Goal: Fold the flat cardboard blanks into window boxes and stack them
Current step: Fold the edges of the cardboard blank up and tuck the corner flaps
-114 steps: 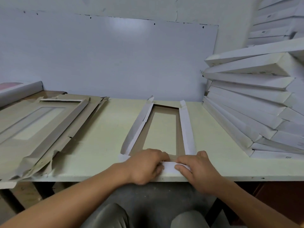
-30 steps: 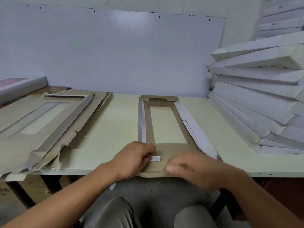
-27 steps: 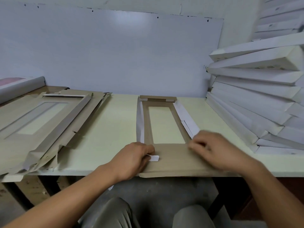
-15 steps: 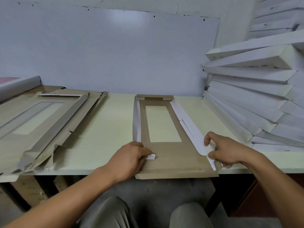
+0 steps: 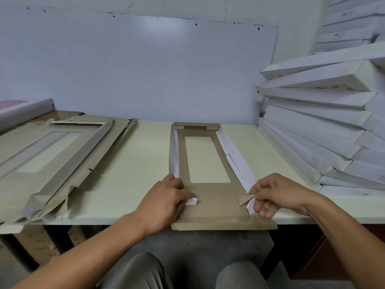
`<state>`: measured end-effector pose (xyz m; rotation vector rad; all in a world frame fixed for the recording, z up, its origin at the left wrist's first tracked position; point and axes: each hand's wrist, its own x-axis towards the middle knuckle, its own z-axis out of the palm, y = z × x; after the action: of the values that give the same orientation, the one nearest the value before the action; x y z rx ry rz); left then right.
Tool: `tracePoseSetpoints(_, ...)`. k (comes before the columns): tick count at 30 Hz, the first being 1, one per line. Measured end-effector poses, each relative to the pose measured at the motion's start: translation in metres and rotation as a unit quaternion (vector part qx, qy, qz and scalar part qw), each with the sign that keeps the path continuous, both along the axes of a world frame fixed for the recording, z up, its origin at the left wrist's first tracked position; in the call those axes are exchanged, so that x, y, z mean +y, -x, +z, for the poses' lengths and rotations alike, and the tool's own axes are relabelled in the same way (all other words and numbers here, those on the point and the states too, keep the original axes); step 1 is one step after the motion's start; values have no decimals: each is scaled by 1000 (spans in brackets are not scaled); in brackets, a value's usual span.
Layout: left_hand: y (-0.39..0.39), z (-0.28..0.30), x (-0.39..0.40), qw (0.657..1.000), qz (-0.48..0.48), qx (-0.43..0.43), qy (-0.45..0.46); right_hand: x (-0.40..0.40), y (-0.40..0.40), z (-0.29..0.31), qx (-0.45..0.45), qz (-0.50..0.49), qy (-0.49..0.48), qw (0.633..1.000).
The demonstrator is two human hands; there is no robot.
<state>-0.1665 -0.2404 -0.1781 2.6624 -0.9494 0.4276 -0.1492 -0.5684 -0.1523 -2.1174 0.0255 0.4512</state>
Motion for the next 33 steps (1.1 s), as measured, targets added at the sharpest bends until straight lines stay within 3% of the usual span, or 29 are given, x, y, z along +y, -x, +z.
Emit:
tracePoseSetpoints(5,0,3,-2,999,19,22,21,-10,5,7,-17,83,34,996)
tracePoseSetpoints(11,0,7,3,999,-33,37,-3,-11,1,-3,-202,85,203,954)
tracePoseSetpoints(15,2,15,10,991,-61,112,-51,-10,3,-9,-270,60,241,930)
tracePoseSetpoints(18,4,13,13,987,-88,94,-94,-6,5,-11,-315,78,248,913)
tracePoseSetpoints(22,6,11,11,991,-108,56,-57,-5,5,-9,-308,121,245,911)
tracePoseSetpoints(27,7,13,9,997,-55,58,12,-8,5,-9,-275,145,237,920)
tracePoseSetpoints(33,5,16,4,991,-15,90,102,-11,5,-3,-236,101,151,955)
